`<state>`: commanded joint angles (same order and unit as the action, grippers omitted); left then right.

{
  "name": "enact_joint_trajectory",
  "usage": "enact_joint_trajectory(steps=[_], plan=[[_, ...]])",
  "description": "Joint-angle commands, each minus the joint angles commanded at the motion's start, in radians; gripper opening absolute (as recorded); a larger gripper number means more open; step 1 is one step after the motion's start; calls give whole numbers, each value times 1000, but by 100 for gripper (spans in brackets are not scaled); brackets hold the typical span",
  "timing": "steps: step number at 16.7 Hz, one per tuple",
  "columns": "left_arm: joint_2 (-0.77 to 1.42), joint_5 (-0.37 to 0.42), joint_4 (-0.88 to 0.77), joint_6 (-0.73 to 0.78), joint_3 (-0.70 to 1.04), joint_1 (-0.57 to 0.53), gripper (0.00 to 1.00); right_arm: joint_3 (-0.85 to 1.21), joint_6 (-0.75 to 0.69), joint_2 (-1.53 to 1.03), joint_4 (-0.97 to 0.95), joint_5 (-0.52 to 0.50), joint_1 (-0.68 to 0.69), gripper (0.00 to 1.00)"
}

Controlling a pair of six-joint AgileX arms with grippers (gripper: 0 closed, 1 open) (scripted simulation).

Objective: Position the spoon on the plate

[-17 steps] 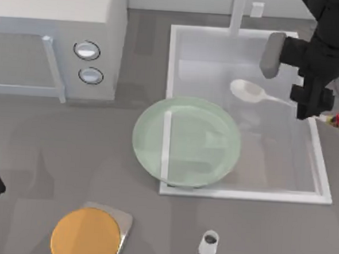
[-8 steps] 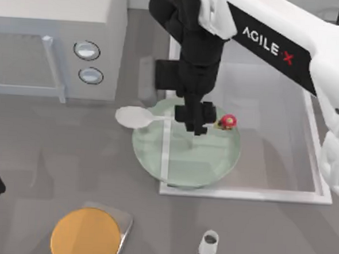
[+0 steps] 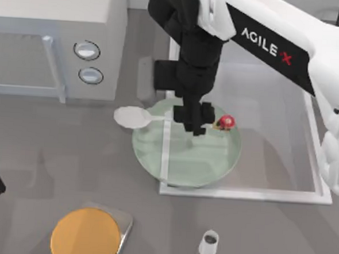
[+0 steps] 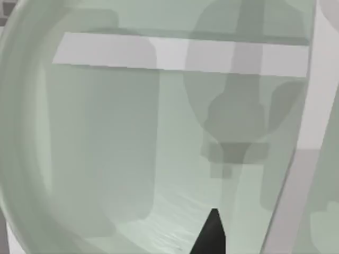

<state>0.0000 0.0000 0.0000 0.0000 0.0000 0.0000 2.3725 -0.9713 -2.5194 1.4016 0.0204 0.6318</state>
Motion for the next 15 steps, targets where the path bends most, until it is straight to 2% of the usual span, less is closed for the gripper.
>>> enact_joint_trajectory(steps=[11,15], plan=[[0,0,0,0,0,0,100,-82,-15,-12,-44,117,-11,0],[0,0,0,0,0,0,100,-119,-12,2,-63,126,-6,0]])
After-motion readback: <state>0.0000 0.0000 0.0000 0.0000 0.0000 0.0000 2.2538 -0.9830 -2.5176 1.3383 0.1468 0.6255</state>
